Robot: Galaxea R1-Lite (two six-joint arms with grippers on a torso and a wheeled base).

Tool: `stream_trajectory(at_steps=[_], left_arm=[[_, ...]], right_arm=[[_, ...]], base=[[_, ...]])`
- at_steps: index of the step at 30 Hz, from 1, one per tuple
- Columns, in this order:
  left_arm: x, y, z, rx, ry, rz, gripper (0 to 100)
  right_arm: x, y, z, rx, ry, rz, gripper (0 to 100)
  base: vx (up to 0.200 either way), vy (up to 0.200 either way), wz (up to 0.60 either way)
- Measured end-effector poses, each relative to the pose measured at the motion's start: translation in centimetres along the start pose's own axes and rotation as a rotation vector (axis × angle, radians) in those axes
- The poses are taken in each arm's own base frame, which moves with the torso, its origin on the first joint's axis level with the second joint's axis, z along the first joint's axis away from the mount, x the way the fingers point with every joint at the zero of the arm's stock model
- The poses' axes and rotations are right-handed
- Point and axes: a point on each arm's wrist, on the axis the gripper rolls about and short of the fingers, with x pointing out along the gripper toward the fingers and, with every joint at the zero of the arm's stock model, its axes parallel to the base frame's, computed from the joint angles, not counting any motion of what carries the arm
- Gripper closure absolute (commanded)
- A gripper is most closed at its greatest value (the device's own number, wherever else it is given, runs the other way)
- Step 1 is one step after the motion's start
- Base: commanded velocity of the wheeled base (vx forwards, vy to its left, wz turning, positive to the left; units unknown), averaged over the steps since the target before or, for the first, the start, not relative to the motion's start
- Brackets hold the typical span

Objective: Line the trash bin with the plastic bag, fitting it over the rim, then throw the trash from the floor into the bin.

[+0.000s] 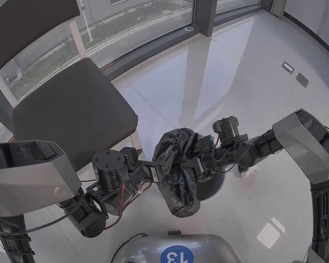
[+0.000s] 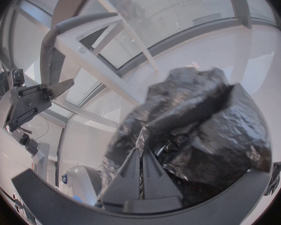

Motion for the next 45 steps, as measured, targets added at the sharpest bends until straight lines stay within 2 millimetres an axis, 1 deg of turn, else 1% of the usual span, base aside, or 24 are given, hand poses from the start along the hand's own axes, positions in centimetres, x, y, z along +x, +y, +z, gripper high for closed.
stream_trajectory(at_steps=[2,8,10,15,21,31,36,41,45], left_arm=[[0.1,0.0,-0.1,0.000,0.003,-0.001,0],[0.1,0.1,-0.3,0.001,0.009,0.002,0],[0.2,0.1,-0.4,0.001,0.011,0.004,0],[0.3,0.2,-0.5,0.001,0.012,0.005,0],[0.5,0.2,-0.7,0.001,0.015,0.007,0],[0.5,0.2,-0.7,0.002,0.016,0.008,0],[0.6,0.3,-0.7,0.001,0.015,0.009,0],[0.6,0.3,-0.7,0.001,0.013,0.010,0],[0.6,0.3,-0.5,-0.001,-0.001,0.007,0]], right_arm=[[-0.7,-1.5,-0.7,0.028,-0.003,-0.016,100],[-1.8,-5.0,-2.0,0.084,-0.007,-0.067,100],[-1.8,-5.7,-2.3,0.099,-0.006,-0.077,100],[-1.6,-6.7,-2.7,0.112,-0.005,-0.089,100],[-0.2,-6.1,-2.7,0.097,0.006,-0.068,100],[3.0,-3.3,-2.4,0.064,0.086,0.004,100],[4.4,-2.5,-3.0,0.057,0.128,0.025,100],[5.4,-2.6,-3.8,0.057,0.149,0.029,100],[5.9,-2.8,-4.4,0.074,0.179,0.031,100]], base=[[0.000,0.000,0.00],[0.000,0.000,0.00],[0.000,0.000,0.00],[0.000,0.000,0.00],[0.000,0.000,0.00],[0.000,0.000,0.00],[0.000,0.000,0.00],[0.000,0.000,0.00],[0.000,0.000,0.00]])
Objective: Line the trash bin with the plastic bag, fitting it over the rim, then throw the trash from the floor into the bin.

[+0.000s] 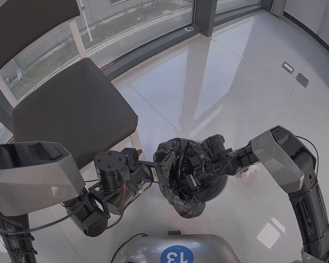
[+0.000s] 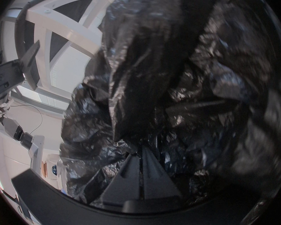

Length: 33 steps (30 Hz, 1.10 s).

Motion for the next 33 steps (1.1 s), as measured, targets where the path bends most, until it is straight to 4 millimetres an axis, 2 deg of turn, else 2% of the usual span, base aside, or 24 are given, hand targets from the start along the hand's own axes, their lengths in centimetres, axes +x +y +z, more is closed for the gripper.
stream_trajectory(at_steps=[10,14,18,24,28,33], left_arm=[[0.0,0.0,0.1,-0.001,-0.011,-0.002,0],[0.0,0.1,0.1,0.000,-0.011,-0.002,0],[0.0,0.1,0.1,-0.001,-0.011,-0.001,0],[0.1,0.0,0.0,0.000,-0.010,-0.002,0],[0.2,0.0,-0.1,-0.001,-0.009,-0.006,0],[0.3,-0.1,-0.2,-0.002,-0.006,-0.009,0]], right_arm=[[0.5,-0.4,-0.2,0.024,0.040,0.002,100],[-0.1,-0.1,0.3,0.022,0.035,0.001,100],[-2.2,0.9,1.5,0.012,0.009,-0.003,100],[-7.3,2.5,3.4,0.004,-0.052,-0.020,100],[-10.6,2.5,3.2,0.021,-0.082,-0.047,100],[-13.0,1.9,2.5,0.016,-0.152,-0.084,100]], base=[[0.000,0.000,0.00],[0.000,0.000,0.00],[0.000,0.000,0.00],[0.000,0.000,0.00],[0.000,0.000,0.00],[0.000,0.000,0.00]])
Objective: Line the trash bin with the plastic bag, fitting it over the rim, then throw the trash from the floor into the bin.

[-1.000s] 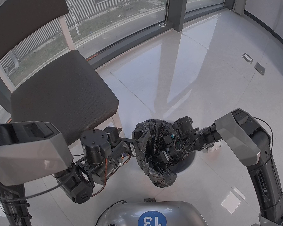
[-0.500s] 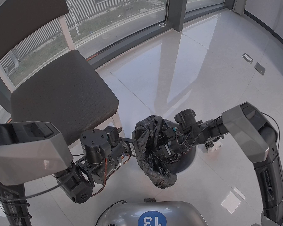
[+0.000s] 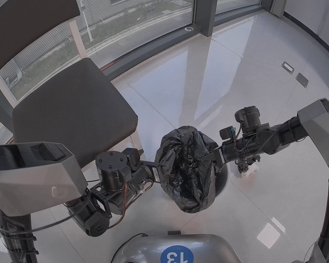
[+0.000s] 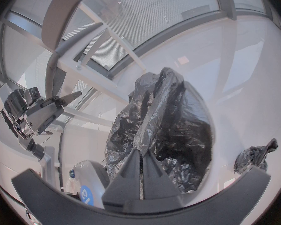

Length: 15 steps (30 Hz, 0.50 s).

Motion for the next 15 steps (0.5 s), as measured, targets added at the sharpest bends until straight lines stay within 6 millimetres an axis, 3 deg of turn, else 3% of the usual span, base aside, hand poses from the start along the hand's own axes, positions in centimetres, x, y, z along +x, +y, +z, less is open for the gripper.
stream_trajectory(at_steps=[15], left_arm=[[0.2,0.2,-0.4,-0.001,0.010,0.005,0]], right_arm=[[-3.7,-2.5,-2.5,0.029,-0.080,-0.085,100]], base=[[0.000,0.000,0.00]])
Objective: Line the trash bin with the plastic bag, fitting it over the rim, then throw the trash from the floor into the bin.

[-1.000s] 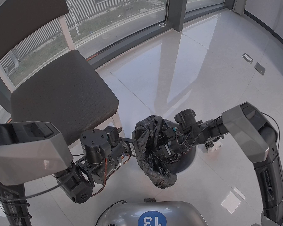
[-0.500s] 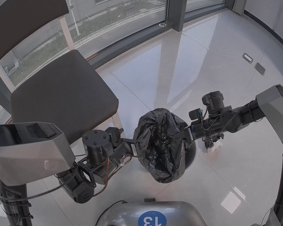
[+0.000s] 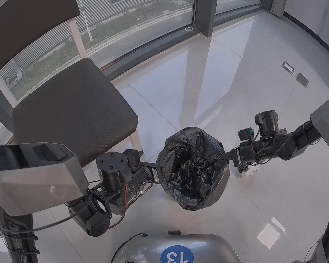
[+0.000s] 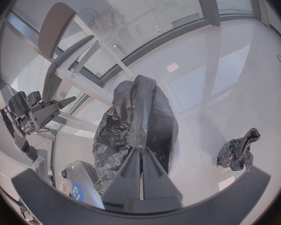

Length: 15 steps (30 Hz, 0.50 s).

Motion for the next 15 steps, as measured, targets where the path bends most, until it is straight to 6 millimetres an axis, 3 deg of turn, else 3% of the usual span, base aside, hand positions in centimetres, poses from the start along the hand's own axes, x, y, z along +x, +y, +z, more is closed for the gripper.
stream_trajectory(at_steps=[9,15], left_arm=[[0.1,0.1,-0.1,0.000,0.003,0.001,0],[0.1,0.1,-0.1,0.000,0.003,0.002,0]], right_arm=[[-1.4,-1.5,-1.2,0.014,-0.026,-0.041,100],[-1.3,-3.2,-2.0,0.034,-0.040,-0.071,100]], base=[[0.000,0.000,0.00],[0.000,0.000,0.00]])
